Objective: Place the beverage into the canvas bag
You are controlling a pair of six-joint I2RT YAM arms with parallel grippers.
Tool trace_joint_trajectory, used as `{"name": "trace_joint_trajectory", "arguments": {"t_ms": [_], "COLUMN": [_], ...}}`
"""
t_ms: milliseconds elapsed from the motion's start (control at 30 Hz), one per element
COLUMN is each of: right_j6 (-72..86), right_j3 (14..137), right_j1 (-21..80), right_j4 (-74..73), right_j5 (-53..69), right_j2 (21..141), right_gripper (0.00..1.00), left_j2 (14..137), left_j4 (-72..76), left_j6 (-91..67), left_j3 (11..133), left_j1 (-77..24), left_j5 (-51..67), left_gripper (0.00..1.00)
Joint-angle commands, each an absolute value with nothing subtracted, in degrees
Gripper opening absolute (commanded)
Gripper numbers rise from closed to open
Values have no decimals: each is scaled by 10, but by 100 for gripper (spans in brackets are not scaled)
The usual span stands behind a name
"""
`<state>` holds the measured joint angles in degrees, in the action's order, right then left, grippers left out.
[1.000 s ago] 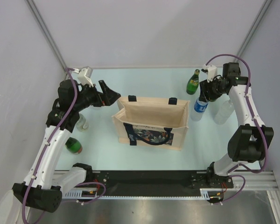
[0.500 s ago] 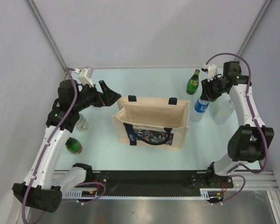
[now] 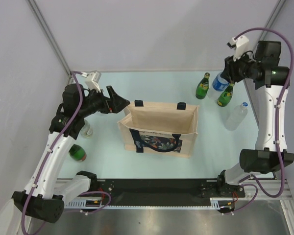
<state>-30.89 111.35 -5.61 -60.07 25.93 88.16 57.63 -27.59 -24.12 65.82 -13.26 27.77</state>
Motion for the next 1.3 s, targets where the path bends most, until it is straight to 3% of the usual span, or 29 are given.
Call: {"name": "trace_joint_trajectory", "arguments": {"t_ms": [0, 133, 467, 1000, 1267], "right_j6": [-280, -244, -149, -206, -293], "right_j3": [1267, 1338, 1366, 1252, 1144], "right_j1": [-45, -15, 54, 218, 269], "right_j4": [-582, -581, -523, -566, -592], "right_j5": [317, 355, 457, 455, 400], "right_j2": [848, 854, 842, 835, 838], "right_gripper": [0, 0, 0, 0, 0], "left_j2": [578, 583, 586, 582, 596], "left_j4": [-272, -276, -317, -374, -386], "left_j6": [-246, -243, -218, -188, -176], "left_j3": [664, 668, 664, 642, 635], "left_j1": [-147, -151, -161, -209, -232], "left_j5": [286, 280, 250, 202, 190], "left_gripper": [100, 100, 100, 100, 91]}}
